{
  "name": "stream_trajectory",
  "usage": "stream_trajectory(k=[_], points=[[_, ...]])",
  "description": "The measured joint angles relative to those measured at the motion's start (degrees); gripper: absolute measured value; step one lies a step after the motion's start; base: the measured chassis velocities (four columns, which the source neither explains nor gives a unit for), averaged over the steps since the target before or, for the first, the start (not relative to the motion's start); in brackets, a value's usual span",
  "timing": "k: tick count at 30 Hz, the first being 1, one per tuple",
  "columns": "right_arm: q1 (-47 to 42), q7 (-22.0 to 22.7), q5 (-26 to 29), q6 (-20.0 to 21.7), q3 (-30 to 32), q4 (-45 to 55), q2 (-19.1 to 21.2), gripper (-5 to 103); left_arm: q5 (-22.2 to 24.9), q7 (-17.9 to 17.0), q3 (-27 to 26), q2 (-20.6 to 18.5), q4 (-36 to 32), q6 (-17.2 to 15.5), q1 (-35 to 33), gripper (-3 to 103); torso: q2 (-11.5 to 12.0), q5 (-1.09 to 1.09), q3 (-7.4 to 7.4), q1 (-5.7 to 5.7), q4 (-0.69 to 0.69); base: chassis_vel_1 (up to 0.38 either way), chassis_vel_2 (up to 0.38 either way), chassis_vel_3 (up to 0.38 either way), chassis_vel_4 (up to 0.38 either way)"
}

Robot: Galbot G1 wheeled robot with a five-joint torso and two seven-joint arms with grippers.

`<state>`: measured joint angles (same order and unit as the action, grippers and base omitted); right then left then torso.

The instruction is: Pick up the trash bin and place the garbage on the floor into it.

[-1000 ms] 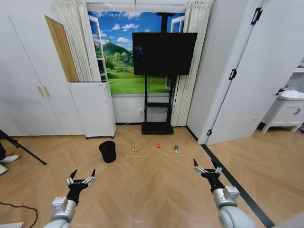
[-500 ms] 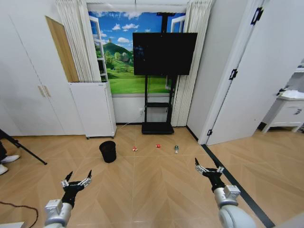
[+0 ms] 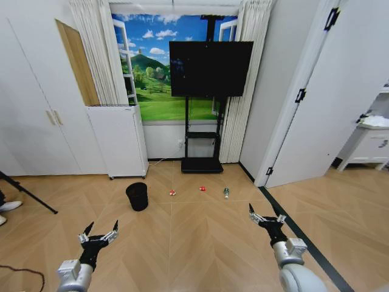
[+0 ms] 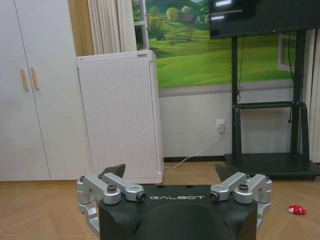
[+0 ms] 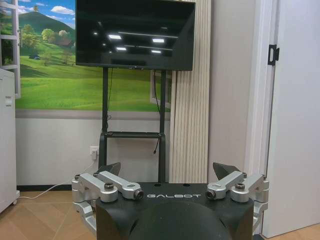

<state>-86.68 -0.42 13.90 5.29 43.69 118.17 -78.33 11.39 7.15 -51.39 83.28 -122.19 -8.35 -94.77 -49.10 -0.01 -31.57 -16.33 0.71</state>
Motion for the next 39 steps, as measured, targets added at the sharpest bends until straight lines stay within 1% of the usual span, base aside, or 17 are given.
stream_trajectory(k=[3, 5, 6, 9, 10, 14, 20, 23, 25, 26, 27, 29, 34, 35, 36, 38, 39], points=[[-0.1, 0.0, 0.0, 0.0, 0.0, 0.0, -0.1, 100, -0.3, 0.0, 0.1, 0.2, 0.0, 0.1, -0.1, 98, 0.0, 0.04, 0.00, -0.01, 0.00, -0.241, 0.225, 0.239, -0.235], [-0.1, 0.0, 0.0, 0.0, -0.1, 0.0, -0.1, 100, -0.5, 0.0, 0.1, 0.2, 0.0, 0.1, -0.2, 98, 0.0, 0.00, 0.00, 0.00, -0.01, -0.235, 0.236, 0.249, -0.257], [-0.1, 0.0, 0.1, 0.0, -0.2, 0.0, -0.2, 100, -0.5, 0.0, 0.1, 0.2, 0.0, 0.1, -0.3, 98, 0.0, 0.04, 0.00, -0.01, 0.00, -0.235, 0.236, 0.264, -0.254], [0.0, 0.0, 0.1, 0.0, -0.2, 0.0, -0.2, 100, -0.5, 0.0, 0.0, 0.2, 0.0, 0.1, -0.3, 98, 0.0, 0.00, 0.00, -0.01, -0.01, -0.270, 0.285, 0.286, -0.293], [0.0, -0.1, 0.1, 0.0, -0.3, 0.0, -0.2, 100, -0.5, 0.0, -0.1, 0.2, 0.0, 0.1, -0.3, 98, 0.0, 0.03, 0.00, -0.01, 0.00, -0.315, 0.293, 0.333, -0.308], [-0.1, -0.2, 0.2, -0.1, -0.4, -0.1, -0.2, 100, -0.6, -0.1, -0.1, 0.3, 0.0, 0.1, -0.5, 98, 0.0, 0.01, 0.00, -0.01, -0.01, -0.334, 0.348, 0.343, -0.342], [-0.3, -0.4, 0.2, -0.2, -0.4, -0.1, -0.2, 100, -0.9, -0.1, -0.1, 0.7, -0.1, 0.1, -0.9, 98, 0.0, 0.03, -0.01, -0.04, -0.01, -0.373, 0.370, 0.366, -0.365], [-0.4, -0.4, 0.2, -0.5, -0.3, -0.3, -0.3, 100, -1.0, -0.1, -0.1, 0.9, -0.1, 0.2, -1.0, 98, 0.0, 0.00, -0.01, -0.04, 0.00, -0.358, 0.347, 0.364, -0.361], [-0.5, -0.5, 0.2, -0.5, -0.3, -0.4, -0.3, 100, -1.1, -0.1, -0.1, 0.9, -0.1, 0.2, -1.0, 98, 0.0, 0.00, -0.01, -0.03, 0.00, -0.338, 0.362, 0.344, -0.350], [-0.5, -0.5, 0.2, -0.6, -0.3, -0.5, -0.3, 100, -1.2, -0.1, -0.1, 0.9, -0.1, 0.2, -1.0, 98, 0.0, 0.04, 0.00, -0.02, 0.00, -0.350, 0.362, 0.352, -0.350], [-0.5, -0.5, 0.2, -0.7, -0.3, -0.6, -0.3, 100, -1.2, -0.1, 0.0, 1.0, 0.1, 0.2, -1.0, 98, 0.0, 0.01, -0.01, -0.02, -0.02, -0.336, 0.352, 0.305, -0.330], [-0.5, -0.6, 0.1, -0.8, -0.3, -0.8, -0.3, 100, -1.3, -0.1, 0.0, 1.0, 0.2, 0.3, -1.0, 98, 0.0, -0.01, 0.00, -0.02, 0.01, -0.345, 0.331, 0.325, -0.345], [-0.2, -0.6, 0.1, -0.9, -0.5, -1.0, -0.3, 100, -1.3, -0.1, 0.0, 1.1, 0.3, 0.3, -1.0, 98, 0.0, 0.03, -0.01, -0.02, -0.01, -0.348, 0.347, 0.349, -0.358], [-0.1, -0.6, 0.1, -0.9, -0.5, -1.1, -0.3, 100, -1.3, -0.1, 0.0, 1.1, 0.4, 0.3, -1.0, 98, 0.0, -0.02, 0.00, -0.01, 0.00, -0.382, 0.366, 0.355, -0.361], [0.0, -0.6, 0.1, -0.9, -0.6, -1.1, -0.3, 100, -1.3, -0.1, 0.0, 1.1, 0.4, 0.3, -1.0, 98, 0.0, 0.02, 0.00, -0.01, -0.01, -0.382, 0.366, 0.347, -0.361], [0.1, -0.6, 0.1, -0.9, -0.6, -1.2, -0.3, 100, -1.3, -0.1, 0.0, 1.1, 0.4, 0.3, -1.0, 98, 0.0, 0.02, 0.00, -0.01, 0.00, -0.369, 0.348, 0.347, -0.324], [0.2, -0.6, 0.2, -0.9, -0.7, -1.2, -0.3, 100, -1.3, -0.1, 0.0, 1.1, 0.5, 0.3, -1.0, 98, 0.0, 0.03, -0.01, -0.02, -0.02, -0.327, 0.365, 0.337, -0.324]])
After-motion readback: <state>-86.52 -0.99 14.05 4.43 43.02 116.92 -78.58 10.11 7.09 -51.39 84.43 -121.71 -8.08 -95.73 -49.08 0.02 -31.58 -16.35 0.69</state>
